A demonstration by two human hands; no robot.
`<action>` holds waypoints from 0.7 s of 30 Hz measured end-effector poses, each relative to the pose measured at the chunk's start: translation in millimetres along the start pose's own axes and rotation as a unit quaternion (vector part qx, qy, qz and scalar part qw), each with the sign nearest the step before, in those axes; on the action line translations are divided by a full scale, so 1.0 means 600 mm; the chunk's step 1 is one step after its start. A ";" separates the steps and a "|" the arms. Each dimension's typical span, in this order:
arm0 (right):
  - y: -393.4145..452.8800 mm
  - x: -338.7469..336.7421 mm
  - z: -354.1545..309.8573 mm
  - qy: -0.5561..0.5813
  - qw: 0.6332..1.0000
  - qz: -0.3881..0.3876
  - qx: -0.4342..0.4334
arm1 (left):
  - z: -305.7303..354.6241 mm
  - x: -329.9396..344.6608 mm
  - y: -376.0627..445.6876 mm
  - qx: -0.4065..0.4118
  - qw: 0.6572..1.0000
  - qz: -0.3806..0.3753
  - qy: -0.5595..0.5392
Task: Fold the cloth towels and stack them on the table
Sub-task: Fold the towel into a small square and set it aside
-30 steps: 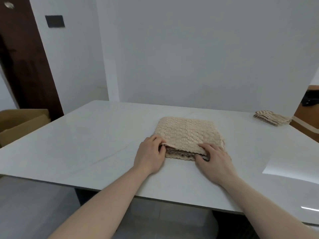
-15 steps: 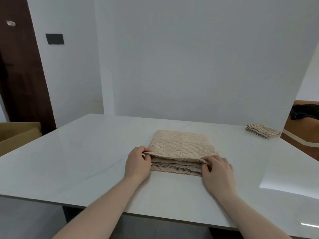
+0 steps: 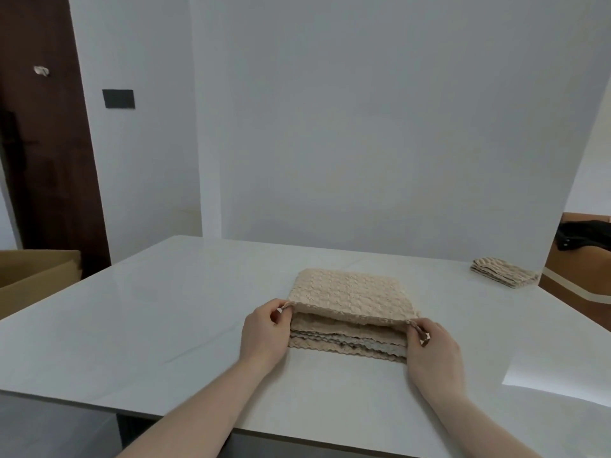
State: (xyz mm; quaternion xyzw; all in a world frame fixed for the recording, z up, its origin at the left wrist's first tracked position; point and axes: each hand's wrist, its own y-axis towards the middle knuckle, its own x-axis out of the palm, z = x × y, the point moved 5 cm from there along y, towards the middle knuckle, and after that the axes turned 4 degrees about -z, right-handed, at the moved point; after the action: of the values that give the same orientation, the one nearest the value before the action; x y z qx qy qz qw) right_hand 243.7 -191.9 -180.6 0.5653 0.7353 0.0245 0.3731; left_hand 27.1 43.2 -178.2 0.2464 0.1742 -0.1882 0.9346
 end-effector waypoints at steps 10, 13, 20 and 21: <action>-0.009 -0.015 -0.029 0.066 0.998 0.000 0.007 | 0.021 -0.016 0.009 -0.045 0.999 -0.012 0.027; -0.006 -0.038 -0.065 0.099 0.995 0.008 0.016 | 0.068 -0.049 0.023 -0.022 1.000 0.005 -0.001; 0.014 -0.141 -0.212 0.149 0.985 0.061 -0.054 | 0.208 -0.156 0.045 0.067 0.993 0.083 -0.043; 0.014 -0.159 -0.231 0.157 0.983 0.065 -0.066 | 0.228 -0.175 0.043 0.080 0.991 0.093 -0.053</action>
State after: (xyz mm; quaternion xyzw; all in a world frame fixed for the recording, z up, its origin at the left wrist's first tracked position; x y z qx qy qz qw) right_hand 178.5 -216.6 -27.6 0.5751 0.7433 0.1849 0.2872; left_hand -20.7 20.3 -12.1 0.3248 0.0852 -0.1265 0.9334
